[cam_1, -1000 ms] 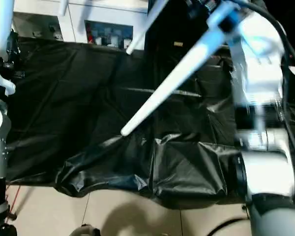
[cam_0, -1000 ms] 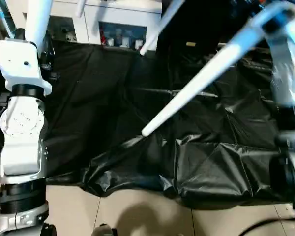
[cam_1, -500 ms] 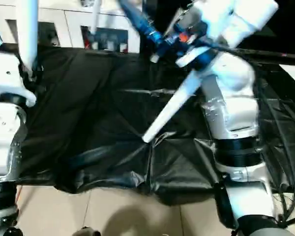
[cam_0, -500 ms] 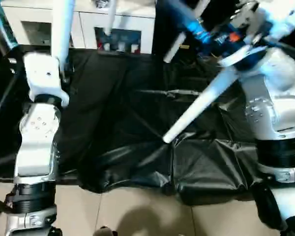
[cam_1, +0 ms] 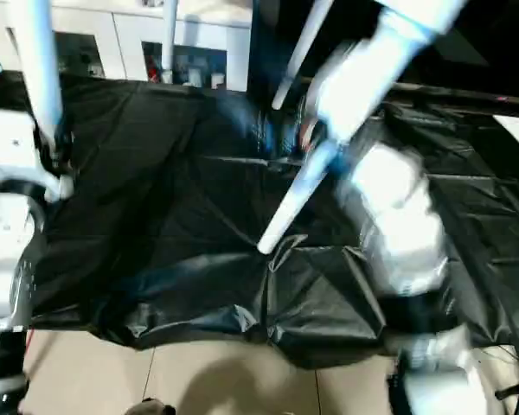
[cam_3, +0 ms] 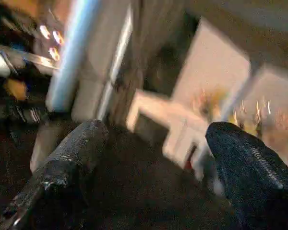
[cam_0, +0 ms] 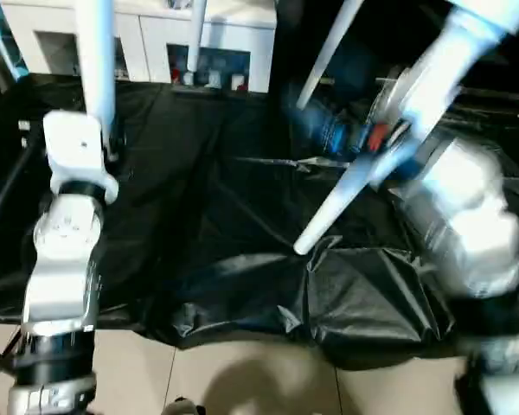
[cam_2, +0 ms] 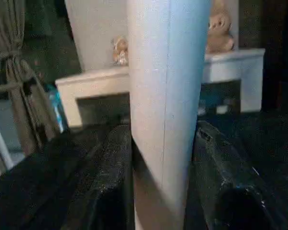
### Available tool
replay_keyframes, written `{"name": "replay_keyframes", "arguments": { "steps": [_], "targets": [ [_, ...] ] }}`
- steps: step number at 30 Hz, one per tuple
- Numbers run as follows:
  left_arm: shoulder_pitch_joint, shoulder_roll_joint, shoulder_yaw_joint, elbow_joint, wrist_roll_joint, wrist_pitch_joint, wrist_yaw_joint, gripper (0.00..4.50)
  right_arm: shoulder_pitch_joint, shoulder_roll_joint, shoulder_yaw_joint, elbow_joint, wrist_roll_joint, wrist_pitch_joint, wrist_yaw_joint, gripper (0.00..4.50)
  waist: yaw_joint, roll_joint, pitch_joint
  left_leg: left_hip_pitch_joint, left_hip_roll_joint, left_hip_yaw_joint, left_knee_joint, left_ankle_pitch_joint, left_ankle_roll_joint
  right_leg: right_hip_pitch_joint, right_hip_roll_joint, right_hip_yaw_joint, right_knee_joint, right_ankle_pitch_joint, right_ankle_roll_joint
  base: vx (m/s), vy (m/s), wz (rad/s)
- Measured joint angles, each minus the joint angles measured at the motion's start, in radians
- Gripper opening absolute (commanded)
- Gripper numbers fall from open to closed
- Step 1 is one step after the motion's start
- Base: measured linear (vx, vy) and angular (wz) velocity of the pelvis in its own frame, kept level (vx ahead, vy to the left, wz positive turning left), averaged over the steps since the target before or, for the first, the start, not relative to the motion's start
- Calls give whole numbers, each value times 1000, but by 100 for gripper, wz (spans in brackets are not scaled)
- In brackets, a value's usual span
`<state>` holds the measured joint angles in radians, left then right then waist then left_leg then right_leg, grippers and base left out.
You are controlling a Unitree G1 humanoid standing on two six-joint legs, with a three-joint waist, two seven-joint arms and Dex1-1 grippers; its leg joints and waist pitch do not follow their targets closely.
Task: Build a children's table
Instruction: Flip table
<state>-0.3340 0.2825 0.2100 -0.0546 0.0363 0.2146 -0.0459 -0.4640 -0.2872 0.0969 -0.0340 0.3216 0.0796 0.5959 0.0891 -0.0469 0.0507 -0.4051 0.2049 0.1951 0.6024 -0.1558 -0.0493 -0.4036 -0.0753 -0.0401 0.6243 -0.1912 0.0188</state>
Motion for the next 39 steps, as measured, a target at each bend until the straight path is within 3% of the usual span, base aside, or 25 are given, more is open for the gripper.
{"name": "replay_keyframes", "arguments": {
  "steps": [10, 19, 21, 23, 27, 30, 34, 39],
  "targets": [
    [82, -10, 9, 33, 0, -16, 12, 159, 160, -15, 57, -20, -34, 85, -11, 404, -2, 1, 2, -1, 0, 0, -2, 0, 0, 1, 1, 0, -8, 2, 4, 0, 0, 0],
    [130, 4, 7, 24, 2, -70, 11, 159, 234, 0, 70, -44, -60, 132, -63, 404, -8, 0, 1, 3, 0, 0, -3, 0, 0, 4, 1, 1, -12, 3, 6, 0, 0, 0],
    [151, 4, 7, 4, 2, -73, 11, 215, 259, 1, 69, -44, -66, 146, -73, 404, -11, 0, 1, 3, 0, 0, -3, 0, 0, 4, 1, 1, -12, 3, 6, 0, 0, 0],
    [193, 3, 8, -38, 5, -64, 12, 215, 282, 9, 69, -44, -68, 148, -85, 404, -16, 2, 0, 3, 0, 1, -3, 0, 0, 4, 1, 1, -13, 3, 6, 0, 0, 0],
    [277, -24, 12, -81, 0, -37, 14, 259, 327, 29, 56, -46, -68, 135, -117, 404, -28, 6, 1, 3, 0, 0, -5, 0, 0, 3, 1, 1, -13, 3, 6, 0, 0, 0],
    [368, -80, 38, -160, -86, -48, -8, 284, 394, 55, 20, -66, -81, 80, -178, 404, -25, 6, 1, 3, -1, 0, -6, 0, 0, 4, 1, 1, -14, 2, 7, 0, 0, 0],
    [483, -103, 35, -177, -204, -152, -111, 316, 491, 56, -5, -78, -100, 7, -200, 404, -22, 5, 1, 3, -1, -2, -6, 0, 0, 3, 1, 0, -16, 2, 8, 0, 0, 0],
    [531, -102, -12, -223, -265, -190, -217, 350, 580, 81, -13, -111, -99, -13, -224, 404, -31, 6, 2, 4, -2, -6, -6, 0, 0, 0, 1, -3, -22, 1, 9, 0, 0, 0]
  ]
}}
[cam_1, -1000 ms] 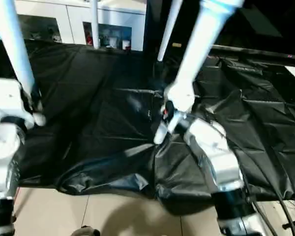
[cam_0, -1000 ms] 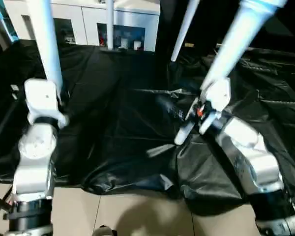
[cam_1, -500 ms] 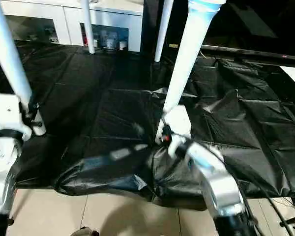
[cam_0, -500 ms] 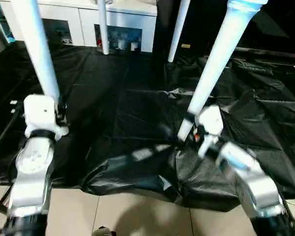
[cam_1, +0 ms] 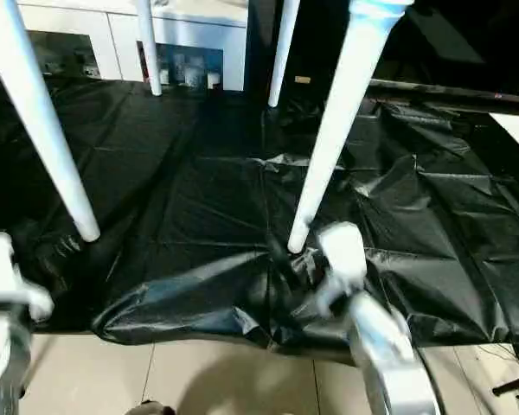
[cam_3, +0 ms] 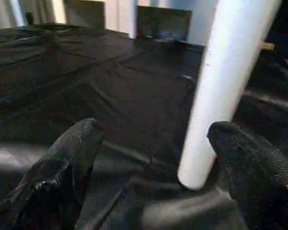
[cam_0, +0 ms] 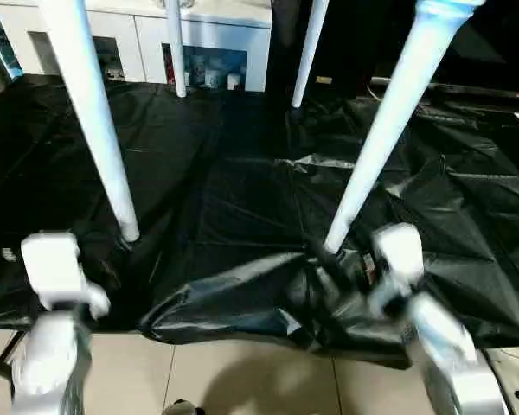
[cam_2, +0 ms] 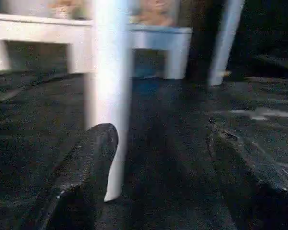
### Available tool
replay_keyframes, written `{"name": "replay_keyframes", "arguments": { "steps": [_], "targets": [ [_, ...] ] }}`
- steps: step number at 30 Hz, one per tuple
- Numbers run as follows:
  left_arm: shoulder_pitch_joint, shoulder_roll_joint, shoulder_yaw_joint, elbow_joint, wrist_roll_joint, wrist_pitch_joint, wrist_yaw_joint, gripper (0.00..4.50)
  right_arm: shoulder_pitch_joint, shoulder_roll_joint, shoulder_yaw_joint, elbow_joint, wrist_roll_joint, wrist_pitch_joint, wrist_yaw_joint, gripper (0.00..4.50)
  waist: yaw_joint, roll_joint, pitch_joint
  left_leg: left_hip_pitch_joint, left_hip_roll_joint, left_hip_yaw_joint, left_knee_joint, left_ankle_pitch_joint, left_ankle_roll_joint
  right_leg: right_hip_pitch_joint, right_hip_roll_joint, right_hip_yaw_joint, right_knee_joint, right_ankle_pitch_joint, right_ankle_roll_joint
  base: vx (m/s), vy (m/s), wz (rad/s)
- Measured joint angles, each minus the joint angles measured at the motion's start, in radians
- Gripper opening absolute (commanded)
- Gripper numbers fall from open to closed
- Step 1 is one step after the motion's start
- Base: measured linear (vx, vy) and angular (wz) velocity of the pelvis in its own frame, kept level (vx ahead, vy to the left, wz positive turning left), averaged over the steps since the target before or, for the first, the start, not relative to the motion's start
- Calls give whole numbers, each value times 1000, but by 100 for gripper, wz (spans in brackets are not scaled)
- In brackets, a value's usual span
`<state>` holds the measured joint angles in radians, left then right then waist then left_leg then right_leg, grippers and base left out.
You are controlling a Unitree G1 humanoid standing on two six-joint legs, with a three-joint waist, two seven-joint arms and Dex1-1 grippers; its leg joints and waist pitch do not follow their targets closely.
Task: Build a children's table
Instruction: Flip table
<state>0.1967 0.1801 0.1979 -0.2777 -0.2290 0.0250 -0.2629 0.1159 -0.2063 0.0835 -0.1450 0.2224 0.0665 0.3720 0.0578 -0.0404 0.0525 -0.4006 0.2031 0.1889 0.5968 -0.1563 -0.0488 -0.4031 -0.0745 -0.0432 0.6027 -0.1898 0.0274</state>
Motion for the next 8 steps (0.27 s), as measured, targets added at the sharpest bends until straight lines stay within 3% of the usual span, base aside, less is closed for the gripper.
{"name": "replay_keyframes", "arguments": {
  "steps": [5, 8],
  "targets": [
    [30, 21, -66, 4, 18, 53, -37, 360, 97, 35, -37, -92, 10, 32, -77, 404, -16, 3, 1, 2, -9, -21, -3, 0, 0, 4, 1, -7, -18, 0, 0, 0, 0, 0],
    [30, 21, -72, 17, 34, 51, -31, 360, 119, 38, -47, -92, 10, 31, -94, 404, -31, 11, 6, 4, -11, -35, -5, 0, 0, 11, -2, -23, -38, 0, 0, 0, 0, 0]
  ]
}}
